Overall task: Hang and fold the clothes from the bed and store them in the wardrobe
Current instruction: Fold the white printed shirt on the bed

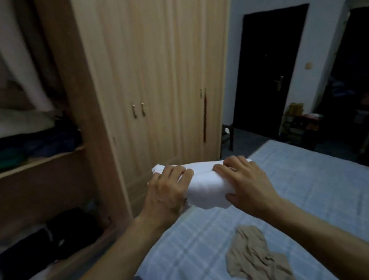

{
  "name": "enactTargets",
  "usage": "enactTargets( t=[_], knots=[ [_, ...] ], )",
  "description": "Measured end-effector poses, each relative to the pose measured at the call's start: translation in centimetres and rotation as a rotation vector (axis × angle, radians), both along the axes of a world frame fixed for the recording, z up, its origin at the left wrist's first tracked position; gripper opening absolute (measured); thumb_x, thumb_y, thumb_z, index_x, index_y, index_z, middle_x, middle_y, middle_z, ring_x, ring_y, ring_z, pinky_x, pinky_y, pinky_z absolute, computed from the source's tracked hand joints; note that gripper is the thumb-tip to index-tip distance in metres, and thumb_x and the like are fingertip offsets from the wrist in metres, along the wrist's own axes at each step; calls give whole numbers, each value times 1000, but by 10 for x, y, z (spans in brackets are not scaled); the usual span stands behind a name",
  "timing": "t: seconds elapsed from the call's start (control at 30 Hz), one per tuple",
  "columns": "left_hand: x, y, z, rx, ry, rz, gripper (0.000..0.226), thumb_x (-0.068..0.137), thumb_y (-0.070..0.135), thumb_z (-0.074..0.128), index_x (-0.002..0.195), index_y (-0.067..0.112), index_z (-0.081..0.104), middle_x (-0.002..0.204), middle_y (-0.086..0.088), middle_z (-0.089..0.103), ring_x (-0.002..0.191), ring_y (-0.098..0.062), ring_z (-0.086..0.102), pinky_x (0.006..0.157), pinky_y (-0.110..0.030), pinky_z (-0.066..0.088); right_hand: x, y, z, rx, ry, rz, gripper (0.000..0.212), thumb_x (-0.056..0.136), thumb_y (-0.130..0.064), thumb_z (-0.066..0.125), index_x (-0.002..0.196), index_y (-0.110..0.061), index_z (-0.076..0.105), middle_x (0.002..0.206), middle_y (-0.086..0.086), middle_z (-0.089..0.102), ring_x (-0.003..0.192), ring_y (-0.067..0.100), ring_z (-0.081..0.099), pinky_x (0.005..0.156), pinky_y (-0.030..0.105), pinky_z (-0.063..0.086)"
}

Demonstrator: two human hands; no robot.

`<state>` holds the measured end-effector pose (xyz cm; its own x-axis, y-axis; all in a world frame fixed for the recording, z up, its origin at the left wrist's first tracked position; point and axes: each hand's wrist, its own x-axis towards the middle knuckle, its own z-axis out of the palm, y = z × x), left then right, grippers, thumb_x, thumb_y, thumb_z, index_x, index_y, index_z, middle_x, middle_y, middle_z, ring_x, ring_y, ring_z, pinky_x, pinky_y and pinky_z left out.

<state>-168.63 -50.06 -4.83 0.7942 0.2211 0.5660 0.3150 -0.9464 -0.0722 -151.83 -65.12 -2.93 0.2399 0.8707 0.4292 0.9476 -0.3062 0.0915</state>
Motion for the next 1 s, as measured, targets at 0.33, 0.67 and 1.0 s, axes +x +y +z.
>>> enactTargets(
  t=[0.33, 0.67, 1.0],
  knots=[
    [-149, 119, 11, 52, -31, 196, 71, 48, 24, 88, 113, 12, 62, 106, -8, 67, 94, -32, 64, 71, -44, 56, -113, 158, 15, 84, 10, 272, 62, 57, -26, 80, 114, -16, 61, 108, 4, 62, 94, 27, 60, 76, 37, 49],
    [-234, 224, -1, 150, -25, 484, 54, 60, 16, 78, 112, 10, 64, 106, -10, 66, 93, -32, 64, 67, -40, 55, -160, 327, -3, 167, -20, 608, 62, 59, -32, 71, 117, -16, 59, 106, 6, 56, 91, 29, 54, 75, 40, 48],
    [-263, 315, 4, 149, 53, 676, 61, 61, 19, 77, 116, 14, 53, 105, -9, 65, 89, -32, 63, 69, -45, 56, -180, 480, -14, 137, 52, 866, 70, 55, -34, 81, 119, -19, 59, 109, 4, 57, 94, 26, 56, 70, 37, 48]
  ],
)
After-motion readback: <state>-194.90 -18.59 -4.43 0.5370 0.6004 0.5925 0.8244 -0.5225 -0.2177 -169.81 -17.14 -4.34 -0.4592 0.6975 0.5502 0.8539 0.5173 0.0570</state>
